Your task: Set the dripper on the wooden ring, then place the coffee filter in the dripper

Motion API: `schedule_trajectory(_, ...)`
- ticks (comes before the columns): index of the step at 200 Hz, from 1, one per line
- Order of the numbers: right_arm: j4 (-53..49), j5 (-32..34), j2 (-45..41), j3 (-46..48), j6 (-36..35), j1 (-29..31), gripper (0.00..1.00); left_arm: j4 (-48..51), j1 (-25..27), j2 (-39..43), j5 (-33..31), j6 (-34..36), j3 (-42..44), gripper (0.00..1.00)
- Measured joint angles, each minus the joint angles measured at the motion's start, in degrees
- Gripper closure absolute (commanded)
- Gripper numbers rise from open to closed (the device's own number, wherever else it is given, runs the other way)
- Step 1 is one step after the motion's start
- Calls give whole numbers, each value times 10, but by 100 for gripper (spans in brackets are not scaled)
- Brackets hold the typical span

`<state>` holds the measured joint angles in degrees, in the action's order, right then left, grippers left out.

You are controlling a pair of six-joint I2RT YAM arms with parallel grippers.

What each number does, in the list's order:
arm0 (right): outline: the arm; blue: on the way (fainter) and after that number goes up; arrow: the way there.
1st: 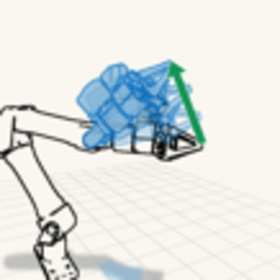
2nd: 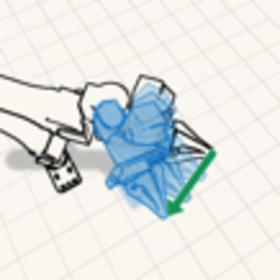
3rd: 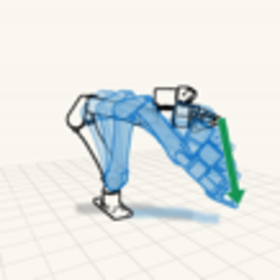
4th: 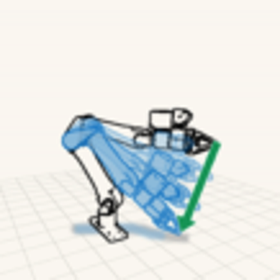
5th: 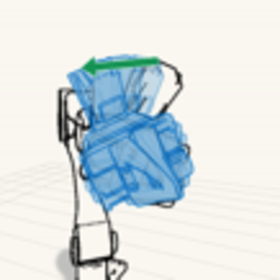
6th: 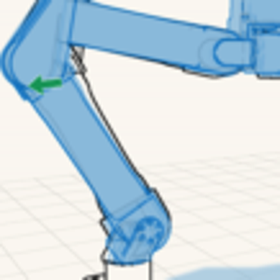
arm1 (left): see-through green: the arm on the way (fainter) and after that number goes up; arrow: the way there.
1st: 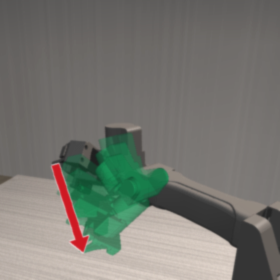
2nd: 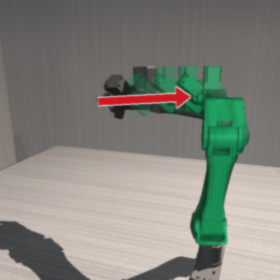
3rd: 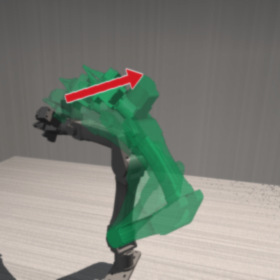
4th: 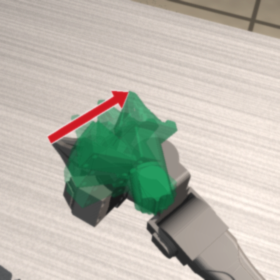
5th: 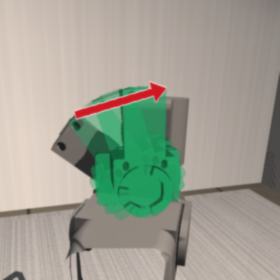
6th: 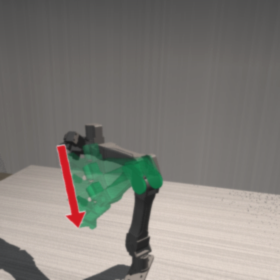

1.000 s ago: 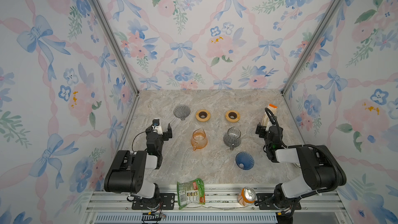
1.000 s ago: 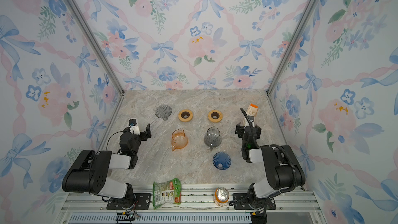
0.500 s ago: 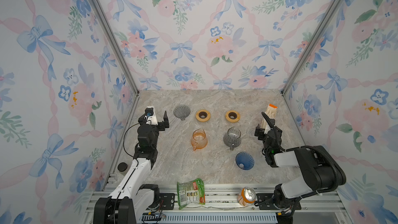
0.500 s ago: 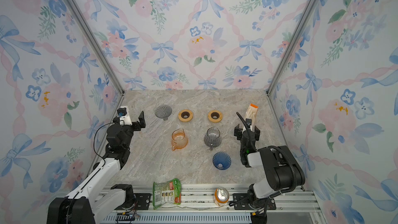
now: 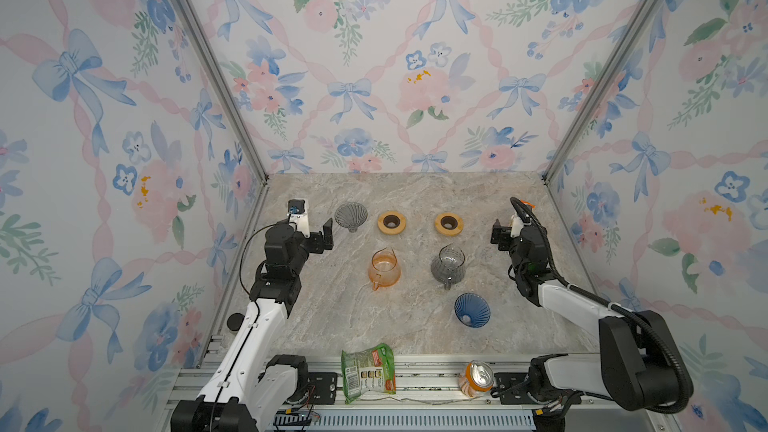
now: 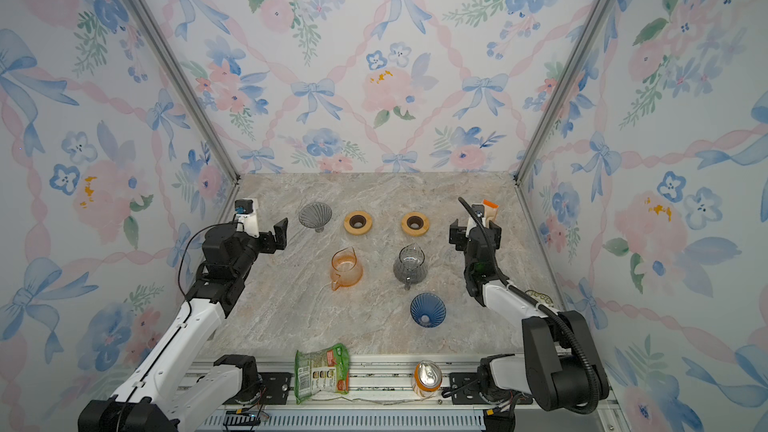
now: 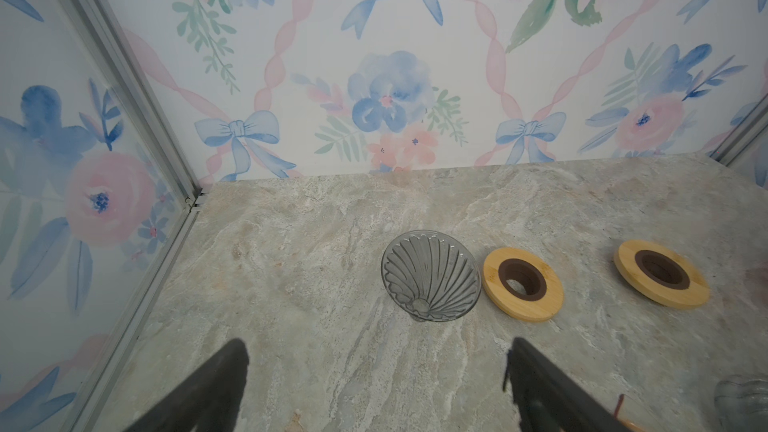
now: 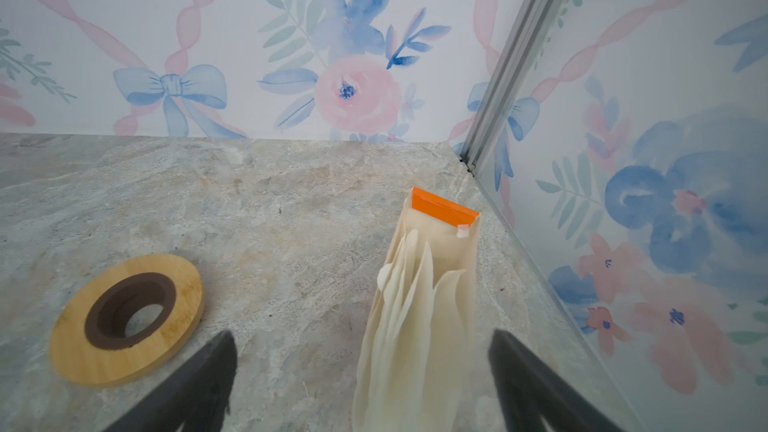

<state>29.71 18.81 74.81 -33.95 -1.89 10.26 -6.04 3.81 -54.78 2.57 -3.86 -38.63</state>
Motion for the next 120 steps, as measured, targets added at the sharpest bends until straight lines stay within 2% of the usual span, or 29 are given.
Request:
schedule_trajectory(37,-190,-88,0,-172,59,3,2,38,15,-15,33,-12,-44,2)
schedule_trajectory(71,-309,-168,17,-304,99,29,1,65,30,-32,72,-27,-73,2)
schedule_trajectory(120,-426,-225,62,-383,128,79,4,96,53,-57,84,-54,-103,3)
